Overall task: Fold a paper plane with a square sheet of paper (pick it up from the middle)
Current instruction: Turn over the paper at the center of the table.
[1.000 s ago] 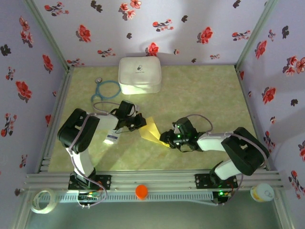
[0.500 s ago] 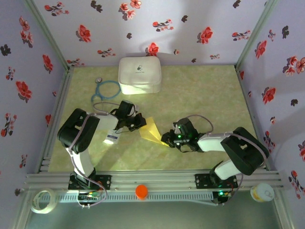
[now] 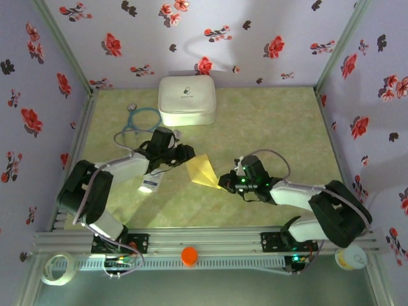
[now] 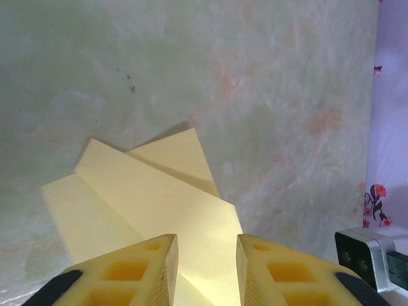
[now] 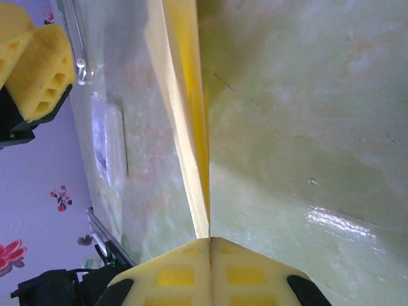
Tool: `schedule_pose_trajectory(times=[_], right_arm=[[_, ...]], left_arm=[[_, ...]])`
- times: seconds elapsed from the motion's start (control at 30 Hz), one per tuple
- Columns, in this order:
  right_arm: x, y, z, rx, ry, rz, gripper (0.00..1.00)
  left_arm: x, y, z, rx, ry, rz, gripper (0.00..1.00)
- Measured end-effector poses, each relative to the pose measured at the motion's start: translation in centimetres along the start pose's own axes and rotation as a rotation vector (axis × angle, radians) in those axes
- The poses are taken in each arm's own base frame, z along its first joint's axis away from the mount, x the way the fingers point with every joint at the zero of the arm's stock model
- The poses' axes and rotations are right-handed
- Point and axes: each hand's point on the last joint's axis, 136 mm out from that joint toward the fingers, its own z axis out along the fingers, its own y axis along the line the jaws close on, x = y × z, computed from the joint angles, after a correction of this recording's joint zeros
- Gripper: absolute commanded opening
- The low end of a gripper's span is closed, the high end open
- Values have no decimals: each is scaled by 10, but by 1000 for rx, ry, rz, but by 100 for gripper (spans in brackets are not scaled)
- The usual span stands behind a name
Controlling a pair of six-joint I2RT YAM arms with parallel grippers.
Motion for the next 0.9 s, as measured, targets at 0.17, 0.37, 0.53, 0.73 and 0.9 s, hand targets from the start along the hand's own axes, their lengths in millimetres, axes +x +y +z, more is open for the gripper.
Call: schedule_pose_trajectory(times=[0.17, 0.37, 0.53, 0.73, 0.9], right_arm=[[-12, 7, -15, 38, -54, -80, 6], [-25, 19, -27, 84, -104, -187, 6], [-30, 20, -32, 124, -121, -234, 6], [-34, 15, -37, 186, -129, -270, 6], [-38, 13, -46, 253, -136, -307, 6]], left_arm=[[-9, -9, -12, 3, -54, 24, 29], [-15, -15, -21, 5, -94, 59, 27], [-18, -17, -26, -1, -113, 88, 25], [-25, -27, -40, 10, -165, 126, 23], [-30, -34, -53, 10, -220, 160, 21]])
